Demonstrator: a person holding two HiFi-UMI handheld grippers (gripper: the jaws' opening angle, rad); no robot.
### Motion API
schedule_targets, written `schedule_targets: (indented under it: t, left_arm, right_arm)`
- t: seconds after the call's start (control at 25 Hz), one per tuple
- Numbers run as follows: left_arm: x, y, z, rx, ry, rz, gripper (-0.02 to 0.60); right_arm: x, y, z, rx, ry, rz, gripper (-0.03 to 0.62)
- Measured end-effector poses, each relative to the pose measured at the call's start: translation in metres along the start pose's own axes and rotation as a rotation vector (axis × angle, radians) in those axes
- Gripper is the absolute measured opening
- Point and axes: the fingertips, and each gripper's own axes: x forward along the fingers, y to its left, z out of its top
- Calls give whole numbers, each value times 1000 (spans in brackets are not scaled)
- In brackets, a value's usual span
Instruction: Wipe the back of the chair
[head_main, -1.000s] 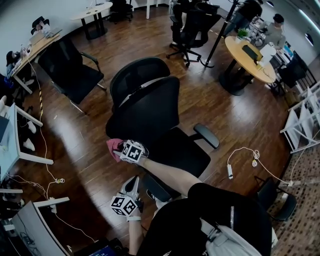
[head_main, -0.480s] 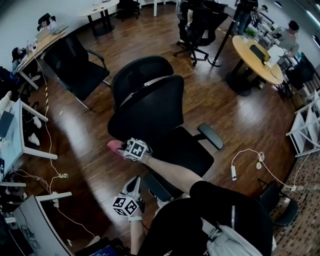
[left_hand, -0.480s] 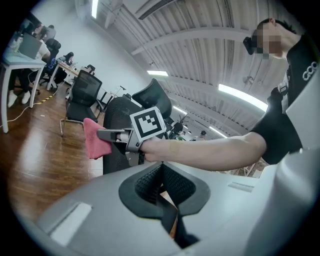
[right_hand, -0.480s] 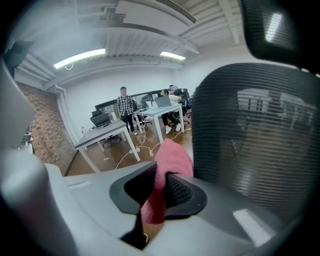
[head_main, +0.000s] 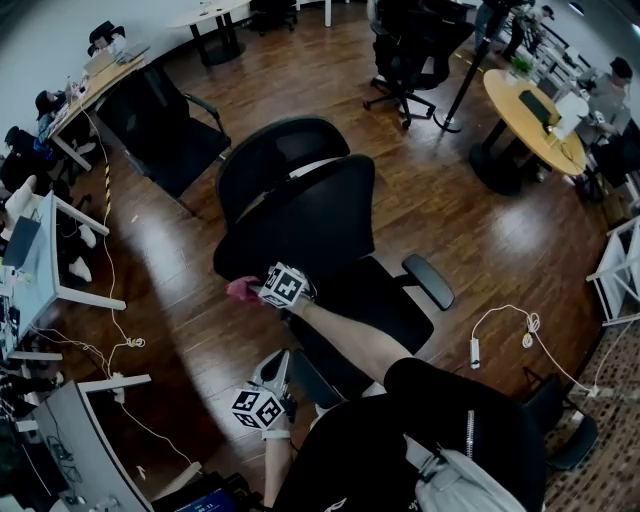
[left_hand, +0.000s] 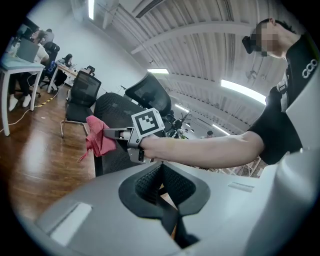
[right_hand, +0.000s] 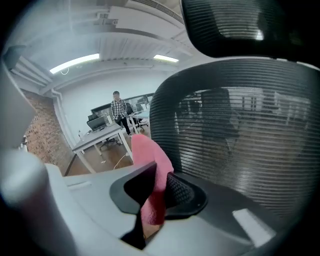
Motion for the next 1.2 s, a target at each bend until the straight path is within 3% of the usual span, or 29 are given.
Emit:
schedule_targets:
  t: [0.4, 1.2]
  left_arm:
    - [50, -22, 2, -3, 2, 25, -9]
    - [131, -64, -13, 10, 38, -8, -9]
  right_arm:
    - [-35, -54, -9, 8, -31, -8, 43]
    - [-131, -179, -52, 80, -29, -133, 44]
